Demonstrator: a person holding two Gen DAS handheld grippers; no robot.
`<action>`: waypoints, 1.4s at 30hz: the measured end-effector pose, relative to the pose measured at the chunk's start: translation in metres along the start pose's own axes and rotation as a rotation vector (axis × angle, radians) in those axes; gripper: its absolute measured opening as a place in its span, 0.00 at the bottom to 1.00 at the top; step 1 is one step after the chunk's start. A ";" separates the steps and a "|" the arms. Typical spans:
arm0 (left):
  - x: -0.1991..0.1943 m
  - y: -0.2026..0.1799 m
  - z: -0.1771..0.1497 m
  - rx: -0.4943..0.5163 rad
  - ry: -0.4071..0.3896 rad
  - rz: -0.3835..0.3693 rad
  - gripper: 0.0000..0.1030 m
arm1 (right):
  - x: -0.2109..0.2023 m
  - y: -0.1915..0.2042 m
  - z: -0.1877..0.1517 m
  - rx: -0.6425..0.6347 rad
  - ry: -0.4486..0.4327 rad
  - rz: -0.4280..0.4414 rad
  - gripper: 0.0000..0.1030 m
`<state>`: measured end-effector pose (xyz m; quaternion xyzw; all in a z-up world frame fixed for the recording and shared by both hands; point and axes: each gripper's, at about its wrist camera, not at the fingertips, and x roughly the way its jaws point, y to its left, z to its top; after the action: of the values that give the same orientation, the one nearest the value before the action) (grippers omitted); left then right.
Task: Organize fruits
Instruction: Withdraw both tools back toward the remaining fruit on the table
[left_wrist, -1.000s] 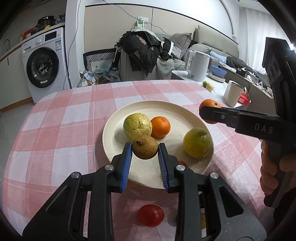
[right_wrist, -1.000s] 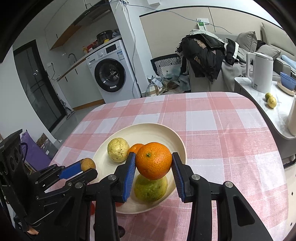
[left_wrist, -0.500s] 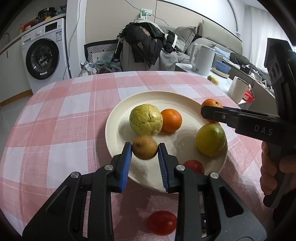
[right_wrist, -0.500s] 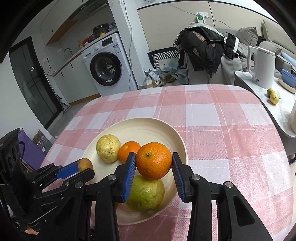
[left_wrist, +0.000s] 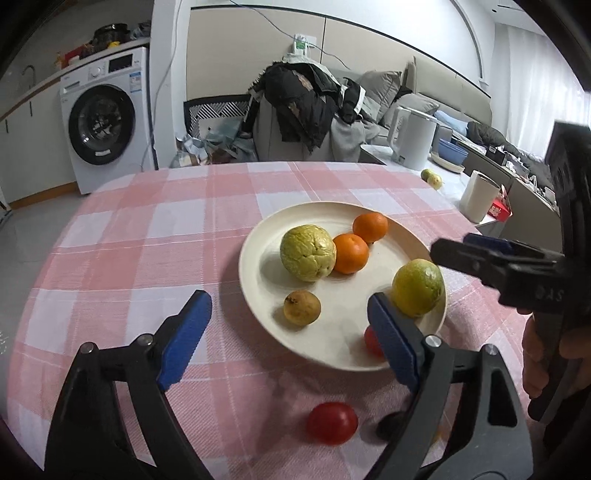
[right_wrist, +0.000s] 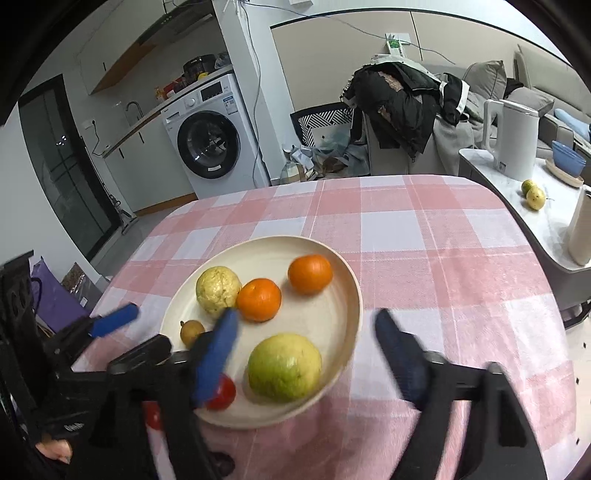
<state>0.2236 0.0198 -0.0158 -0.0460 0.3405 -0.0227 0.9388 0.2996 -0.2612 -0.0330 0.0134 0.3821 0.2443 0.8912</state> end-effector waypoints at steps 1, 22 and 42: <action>-0.004 0.001 -0.002 0.003 0.002 0.001 0.83 | -0.003 0.000 -0.002 0.000 -0.001 -0.006 0.91; -0.087 0.005 -0.042 -0.013 -0.030 0.045 0.99 | -0.047 0.022 -0.056 -0.081 0.079 -0.026 1.00; -0.078 -0.001 -0.049 0.034 0.021 0.031 0.99 | -0.026 0.064 -0.091 -0.229 0.237 0.039 1.00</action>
<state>0.1325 0.0210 -0.0038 -0.0246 0.3504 -0.0143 0.9362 0.1944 -0.2315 -0.0666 -0.1100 0.4540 0.3035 0.8305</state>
